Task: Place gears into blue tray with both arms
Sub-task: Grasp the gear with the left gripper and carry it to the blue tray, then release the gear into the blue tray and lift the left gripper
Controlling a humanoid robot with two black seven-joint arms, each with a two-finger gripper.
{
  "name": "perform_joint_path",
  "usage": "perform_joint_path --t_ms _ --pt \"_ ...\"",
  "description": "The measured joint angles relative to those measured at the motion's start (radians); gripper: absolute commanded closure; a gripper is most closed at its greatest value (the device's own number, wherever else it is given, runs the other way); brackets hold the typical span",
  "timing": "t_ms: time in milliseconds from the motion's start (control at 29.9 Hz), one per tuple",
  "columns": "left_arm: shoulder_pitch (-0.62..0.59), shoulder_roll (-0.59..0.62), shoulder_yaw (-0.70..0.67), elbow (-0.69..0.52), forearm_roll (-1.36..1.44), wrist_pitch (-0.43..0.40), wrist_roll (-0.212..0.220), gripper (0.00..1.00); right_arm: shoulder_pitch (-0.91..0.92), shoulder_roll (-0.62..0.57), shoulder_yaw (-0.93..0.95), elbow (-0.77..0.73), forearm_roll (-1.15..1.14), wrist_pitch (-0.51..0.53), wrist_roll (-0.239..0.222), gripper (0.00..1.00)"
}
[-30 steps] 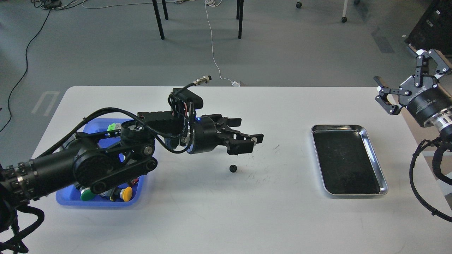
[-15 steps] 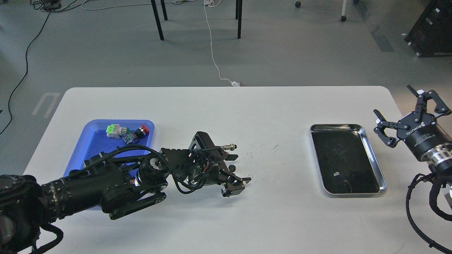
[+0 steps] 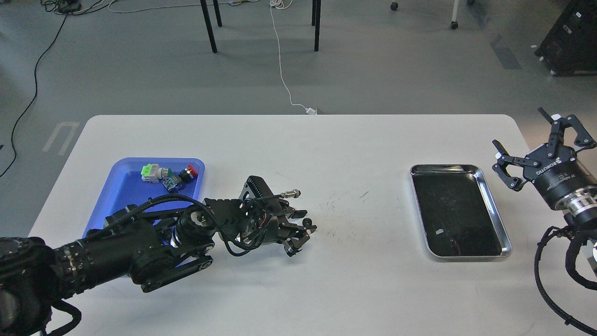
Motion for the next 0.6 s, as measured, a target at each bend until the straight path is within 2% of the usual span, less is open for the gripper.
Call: perform_joint_path --t_ms 134,267,468,602 --pt "0.002 0.027 -0.018 -0.024 -0.009 -0.002 0.001 0.80 0.000 -0.001 0.004 0.001 0.000 -0.001 0.000 0.03" --pt "0.002 0.121 -0.079 -0.110 -0.024 -0.001 0.002 0.81 0.000 -0.004 0.005 0.001 0.000 -0.001 0.000 0.03" --pt "0.001 0.395 -0.125 -0.246 -0.117 0.007 -0.008 0.81 0.001 -0.005 0.019 0.000 -0.003 -0.002 0.000 0.03" --pt "0.036 0.590 -0.115 -0.257 -0.177 0.045 -0.060 0.80 0.001 0.000 0.021 0.000 -0.004 -0.006 0.000 0.03"
